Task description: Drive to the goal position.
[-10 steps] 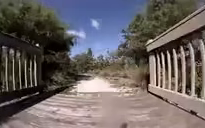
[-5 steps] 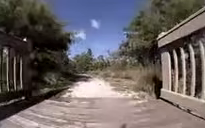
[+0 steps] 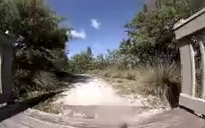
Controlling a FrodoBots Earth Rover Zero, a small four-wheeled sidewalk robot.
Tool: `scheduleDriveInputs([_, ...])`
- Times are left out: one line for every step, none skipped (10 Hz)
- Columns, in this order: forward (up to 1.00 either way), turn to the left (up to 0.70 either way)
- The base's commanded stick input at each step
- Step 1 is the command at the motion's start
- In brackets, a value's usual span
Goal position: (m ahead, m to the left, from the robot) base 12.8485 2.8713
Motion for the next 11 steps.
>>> scheduleDriveInputs([0.84, 0.00])
scheduleDriveInputs([0.84, 0.00])
scheduleDriveInputs([0.84, 0.00])
scheduleDriveInputs([0.84, 0.00])
scheduleDriveInputs([0.84, 0.00])
scheduleDriveInputs([0.84, 0.00])
scheduleDriveInputs([0.84, 0.00])
scheduleDriveInputs([0.84, 0.00])
scheduleDriveInputs([0.84, 0.00])
scheduleDriveInputs([0.84, 0.00])
scheduleDriveInputs([0.84, 0.00])
